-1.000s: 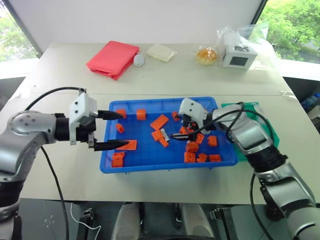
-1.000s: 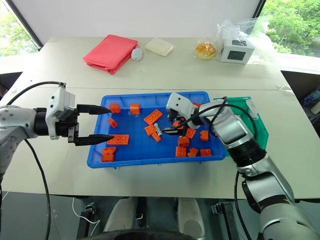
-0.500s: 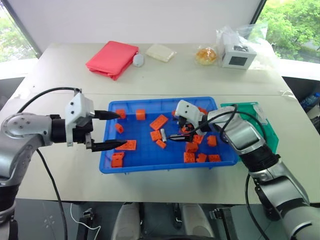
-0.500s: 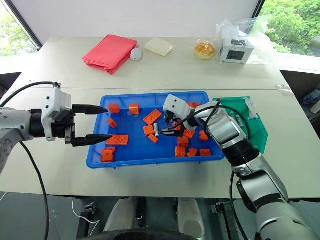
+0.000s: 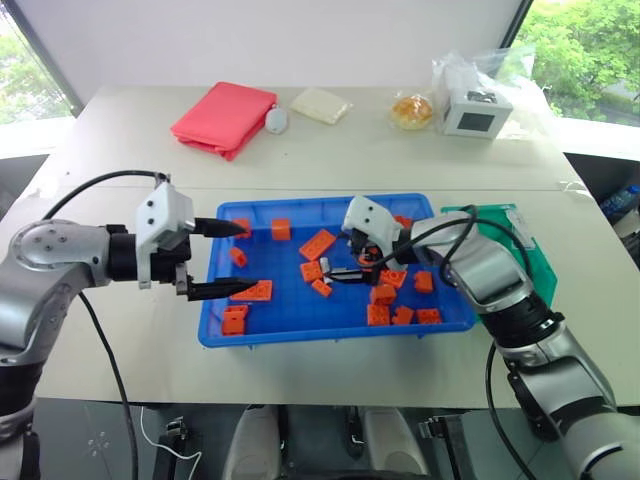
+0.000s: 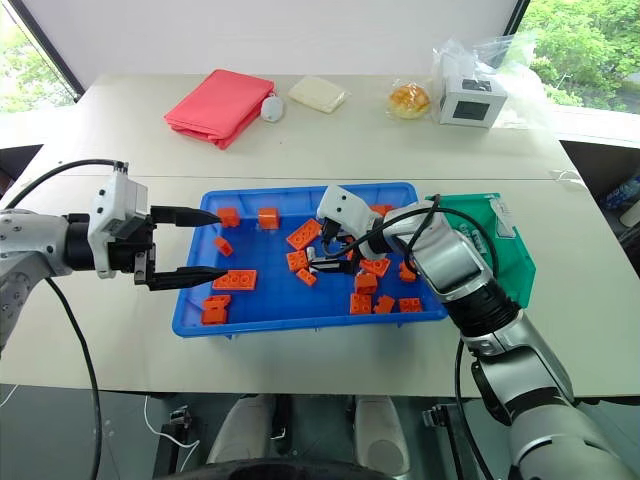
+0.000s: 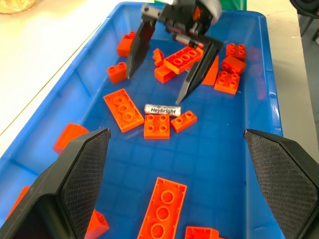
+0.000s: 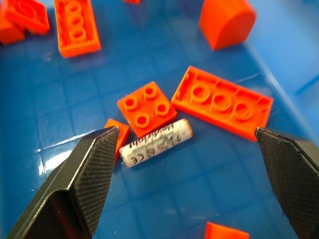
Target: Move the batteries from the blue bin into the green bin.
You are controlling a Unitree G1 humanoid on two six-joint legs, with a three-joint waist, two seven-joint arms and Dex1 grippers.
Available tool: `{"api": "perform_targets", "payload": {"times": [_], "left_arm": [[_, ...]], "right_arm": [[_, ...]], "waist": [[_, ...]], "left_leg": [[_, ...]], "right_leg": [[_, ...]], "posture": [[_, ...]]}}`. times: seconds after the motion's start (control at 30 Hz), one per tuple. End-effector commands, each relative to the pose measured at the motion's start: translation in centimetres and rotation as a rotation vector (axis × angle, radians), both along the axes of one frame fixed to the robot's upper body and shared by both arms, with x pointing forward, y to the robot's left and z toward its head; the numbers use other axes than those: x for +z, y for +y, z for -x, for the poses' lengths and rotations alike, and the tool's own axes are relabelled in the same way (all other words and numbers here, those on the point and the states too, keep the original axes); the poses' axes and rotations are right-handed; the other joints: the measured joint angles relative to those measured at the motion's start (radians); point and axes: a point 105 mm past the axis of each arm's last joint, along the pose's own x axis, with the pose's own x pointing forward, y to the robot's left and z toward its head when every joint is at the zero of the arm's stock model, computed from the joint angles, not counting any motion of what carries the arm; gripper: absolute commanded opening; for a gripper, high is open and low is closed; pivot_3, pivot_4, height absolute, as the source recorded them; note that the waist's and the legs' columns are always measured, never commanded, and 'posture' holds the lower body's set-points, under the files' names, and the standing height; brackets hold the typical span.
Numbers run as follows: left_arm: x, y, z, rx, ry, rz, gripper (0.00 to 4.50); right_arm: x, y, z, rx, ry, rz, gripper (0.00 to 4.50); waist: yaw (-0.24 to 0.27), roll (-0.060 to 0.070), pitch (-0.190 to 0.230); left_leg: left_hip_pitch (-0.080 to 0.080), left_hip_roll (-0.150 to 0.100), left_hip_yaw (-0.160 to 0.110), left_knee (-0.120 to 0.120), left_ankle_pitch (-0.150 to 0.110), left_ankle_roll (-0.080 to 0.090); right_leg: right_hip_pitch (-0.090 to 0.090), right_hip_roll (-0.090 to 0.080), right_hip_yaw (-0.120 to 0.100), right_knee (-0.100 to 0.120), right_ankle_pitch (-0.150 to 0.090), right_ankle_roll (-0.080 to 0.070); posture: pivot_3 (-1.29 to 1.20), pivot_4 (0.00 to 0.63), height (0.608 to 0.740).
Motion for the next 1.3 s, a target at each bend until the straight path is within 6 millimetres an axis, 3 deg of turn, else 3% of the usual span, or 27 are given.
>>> {"api": "perform_targets", "payload": {"times": [0.03,0.4,0.7,0.9,0.97,1.03,1.1,1.2,1.3], "left_arm": [[0.9,0.0,-0.1,-0.008,-0.047,-0.003,4.5],[0.8,0.0,0.0,-0.001,-0.047,0.001,4.5],[0.7,-0.2,-0.2,-0.004,-0.052,0.008,4.5],[0.6,-0.3,-0.5,-0.01,-0.055,0.012,4.5],[0.6,-0.4,-0.6,-0.014,-0.055,0.017,4.5],[0.4,-0.7,-0.6,-0.024,-0.05,0.023,4.5],[0.1,-1.0,-0.5,-0.039,-0.041,0.026,4.5],[-0.3,-1.5,-0.6,-0.061,-0.027,0.036,4.5],[-0.5,-1.9,-0.8,-0.081,-0.023,0.041,4.5]], "right_arm": [[-0.4,0.2,-0.1,0.005,-0.027,0.017,4.48],[-1.8,0.6,0.8,0.026,-0.01,0.046,4.48],[-1.8,0.3,0.8,0.021,-0.018,0.049,0.03],[-1.2,0.1,1.0,0.017,-0.03,0.043,0.03],[-0.1,-0.4,1.2,0.013,-0.049,0.033,0.03],[2.1,-1.2,1.3,-0.009,-0.066,-0.018,0.03],[5.1,-2.5,1.5,-0.047,-0.067,-0.095,0.03],[8.8,-6.1,2.2,-0.131,-0.082,-0.143,0.03],[10.7,-9.9,3.0,-0.234,-0.088,-0.133,0.03]], "waist": [[0.0,0.0,0.0],[-0.001,0.0,0.0],[0.0,0.0,0.0],[0.0,0.0,0.0],[0.001,0.0,0.0],[0.003,0.0,0.0],[0.003,0.0,0.0],[0.005,0.0,0.0],[0.009,-0.001,0.0]], "left_leg": [[0.0,0.0,0.0,0.0,0.0,0.0],[0.0,0.0,0.0,0.0,0.0,0.0],[0.0,0.0,0.0,0.0,0.0,0.0],[0.0,0.0,0.0,0.0,0.0,0.0],[0.0,0.0,0.0,0.0,0.0,0.0],[0.0,0.0,0.0,0.0,0.0,0.0],[0.0,0.0,0.0,0.0,0.0,0.0],[0.0,0.0,0.0,0.0,0.0,0.0],[0.0,0.0,0.0,0.0,0.0,0.0]], "right_leg": [[0.0,0.0,0.0,0.0,0.0,0.0],[0.0,0.0,0.0,0.0,0.0,0.0],[0.0,0.0,0.0,0.0,0.0,0.0],[0.0,0.0,0.0,0.0,0.0,0.0],[0.0,0.0,0.0,0.0,0.0,0.0],[0.0,0.0,0.0,0.0,0.0,0.0],[0.0,0.0,0.0,0.0,0.0,0.0],[0.0,-0.001,0.0,0.0,0.0,0.0],[0.001,-0.001,0.0,-0.001,0.0,0.0]], "posture": [[0.0,0.15,0.734],[0.0,0.15,0.734],[0.0,0.15,0.734],[0.0,0.15,0.734],[0.0,0.15,0.734],[0.0,0.15,0.734],[0.0,0.15,0.734],[0.0,0.15,0.734],[0.0,0.15,0.734]]}}
